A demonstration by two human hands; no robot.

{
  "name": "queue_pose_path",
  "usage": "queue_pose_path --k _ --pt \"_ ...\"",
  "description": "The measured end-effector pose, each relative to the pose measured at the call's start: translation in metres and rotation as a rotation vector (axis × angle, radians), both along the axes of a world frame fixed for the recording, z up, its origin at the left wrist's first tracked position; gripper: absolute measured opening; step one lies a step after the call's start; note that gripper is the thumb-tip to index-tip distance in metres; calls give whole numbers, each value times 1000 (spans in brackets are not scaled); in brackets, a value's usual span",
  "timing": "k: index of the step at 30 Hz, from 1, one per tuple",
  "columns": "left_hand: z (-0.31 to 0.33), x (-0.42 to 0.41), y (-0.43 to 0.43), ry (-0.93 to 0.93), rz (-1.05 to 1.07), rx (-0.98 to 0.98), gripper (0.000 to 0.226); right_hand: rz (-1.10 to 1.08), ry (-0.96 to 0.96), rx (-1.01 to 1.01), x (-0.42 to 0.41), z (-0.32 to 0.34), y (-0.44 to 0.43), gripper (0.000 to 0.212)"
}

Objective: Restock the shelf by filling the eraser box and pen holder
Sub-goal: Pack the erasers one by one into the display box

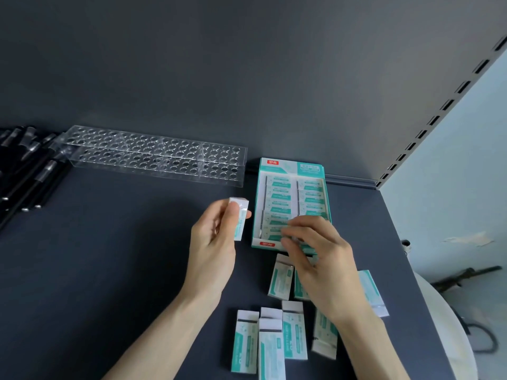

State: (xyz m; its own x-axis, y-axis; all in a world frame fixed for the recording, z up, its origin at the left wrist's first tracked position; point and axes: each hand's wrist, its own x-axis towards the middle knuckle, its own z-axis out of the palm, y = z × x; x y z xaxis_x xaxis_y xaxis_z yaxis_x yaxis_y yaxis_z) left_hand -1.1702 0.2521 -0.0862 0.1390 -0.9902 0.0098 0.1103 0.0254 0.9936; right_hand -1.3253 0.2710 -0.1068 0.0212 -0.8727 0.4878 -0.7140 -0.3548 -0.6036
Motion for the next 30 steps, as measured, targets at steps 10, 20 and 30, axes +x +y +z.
queue_pose_path --k 10,20,30 --pt "-2 2 -1 53 33 -21 9 3 147 -15 3 -1 1 30" --pt "5 0 7 164 -132 -68 17 111 -534 251 3 26 11 21" --pt "6 1 10 46 -185 -128 27 146 -803 297 -4 34 12 22"
